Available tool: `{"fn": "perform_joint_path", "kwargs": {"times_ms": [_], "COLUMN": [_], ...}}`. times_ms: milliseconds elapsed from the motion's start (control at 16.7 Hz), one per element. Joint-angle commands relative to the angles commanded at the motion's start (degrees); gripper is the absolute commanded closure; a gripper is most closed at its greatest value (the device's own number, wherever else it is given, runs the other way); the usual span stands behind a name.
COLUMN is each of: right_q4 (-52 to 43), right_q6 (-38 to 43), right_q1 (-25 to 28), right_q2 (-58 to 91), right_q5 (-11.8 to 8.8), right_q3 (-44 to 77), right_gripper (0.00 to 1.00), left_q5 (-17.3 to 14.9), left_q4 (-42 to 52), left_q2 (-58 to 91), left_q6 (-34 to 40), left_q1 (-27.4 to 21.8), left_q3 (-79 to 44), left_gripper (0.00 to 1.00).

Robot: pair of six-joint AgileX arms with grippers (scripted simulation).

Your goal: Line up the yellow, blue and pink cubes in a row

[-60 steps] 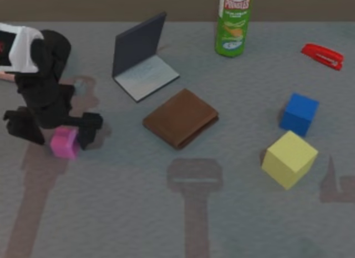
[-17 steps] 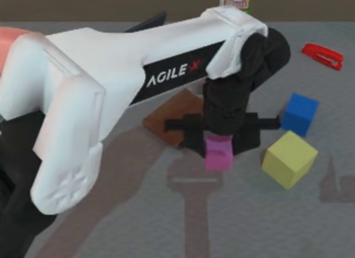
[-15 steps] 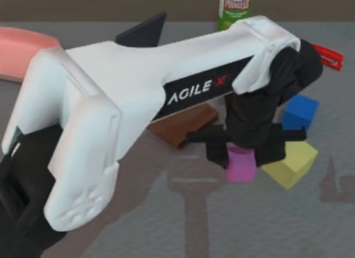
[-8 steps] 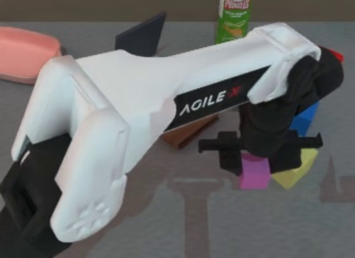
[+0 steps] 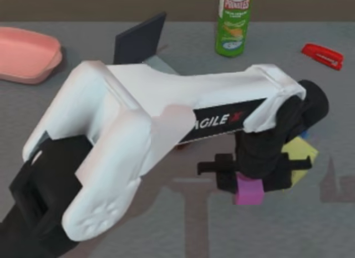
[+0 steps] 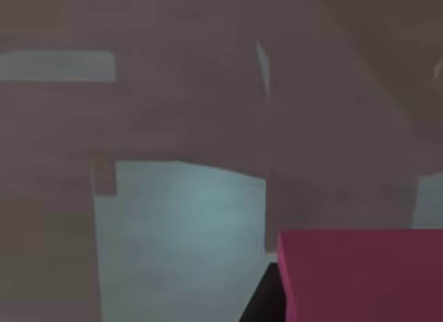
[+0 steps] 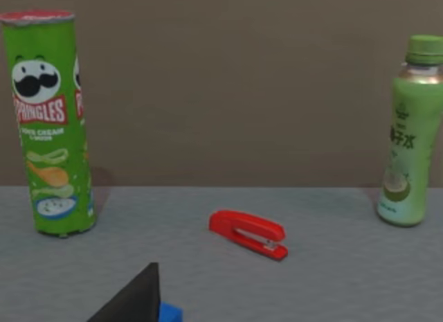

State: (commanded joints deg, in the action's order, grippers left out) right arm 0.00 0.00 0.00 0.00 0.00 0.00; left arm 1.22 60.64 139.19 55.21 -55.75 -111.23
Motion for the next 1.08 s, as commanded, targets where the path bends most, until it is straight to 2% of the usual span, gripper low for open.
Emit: {"fn": "perform_joint_path", "kwargs": {"times_ms": [300,1080], "right_q4": [0.0,0.0], "right_q6": [0.0,0.0], "right_q1": [0.0,0.0], "right_q2": [0.0,0.0], "right_q5": [0.0,0.0], "right_q3": [0.0,0.0], "right_gripper": [0.00,0.00], "left_q5": [0.0,0.0], "left_q4": [-1.2,-1.2], "left_q2": [0.4,0.4], "left_q6": [0.0,0.0], "left_q1": [-0.1,-0.1], "left_q3": [1.1,1.1], "left_gripper": [1.00,0.02]}}
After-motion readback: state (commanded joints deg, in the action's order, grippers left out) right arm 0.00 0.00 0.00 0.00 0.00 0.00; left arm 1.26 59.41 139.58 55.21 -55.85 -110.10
